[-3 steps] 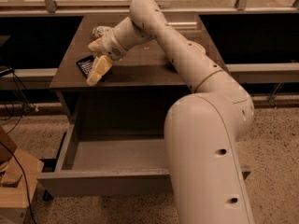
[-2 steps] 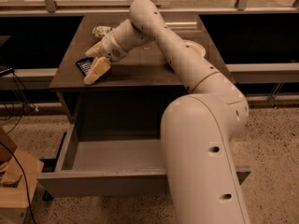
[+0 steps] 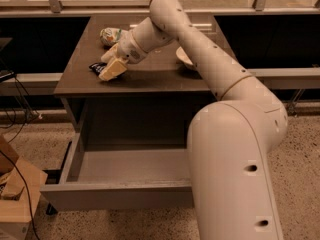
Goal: Place rxbar blueberry into top drawer
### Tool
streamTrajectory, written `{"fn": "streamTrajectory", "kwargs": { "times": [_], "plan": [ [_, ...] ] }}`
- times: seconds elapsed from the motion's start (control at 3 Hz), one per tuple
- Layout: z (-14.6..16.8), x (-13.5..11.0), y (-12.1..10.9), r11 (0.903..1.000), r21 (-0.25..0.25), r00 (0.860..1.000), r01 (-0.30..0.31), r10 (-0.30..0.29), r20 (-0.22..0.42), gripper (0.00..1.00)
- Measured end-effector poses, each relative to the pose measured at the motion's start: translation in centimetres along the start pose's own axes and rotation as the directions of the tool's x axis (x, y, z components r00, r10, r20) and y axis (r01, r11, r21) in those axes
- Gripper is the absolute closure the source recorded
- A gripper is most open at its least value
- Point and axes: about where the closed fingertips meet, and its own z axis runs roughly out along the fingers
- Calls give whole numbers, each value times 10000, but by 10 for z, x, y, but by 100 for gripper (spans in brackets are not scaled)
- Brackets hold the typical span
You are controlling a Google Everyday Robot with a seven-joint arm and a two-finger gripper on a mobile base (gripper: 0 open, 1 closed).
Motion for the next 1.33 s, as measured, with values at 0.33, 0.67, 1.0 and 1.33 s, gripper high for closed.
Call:
{"fn": "streamTrajectory", "kwargs": {
  "times": [0.33, 0.67, 1.0, 1.33],
  "plan": [
    [-16, -1, 6, 9996, 265, 9999, 98, -98, -21, 100],
    [-37, 2, 20, 9983, 588, 10000, 11, -11, -12, 100],
    [-47, 6, 37, 9970, 762, 9999, -118, 118, -3, 100],
    [-57, 2, 49, 9955, 950, 10000, -36, 36, -3, 100]
  ]
}}
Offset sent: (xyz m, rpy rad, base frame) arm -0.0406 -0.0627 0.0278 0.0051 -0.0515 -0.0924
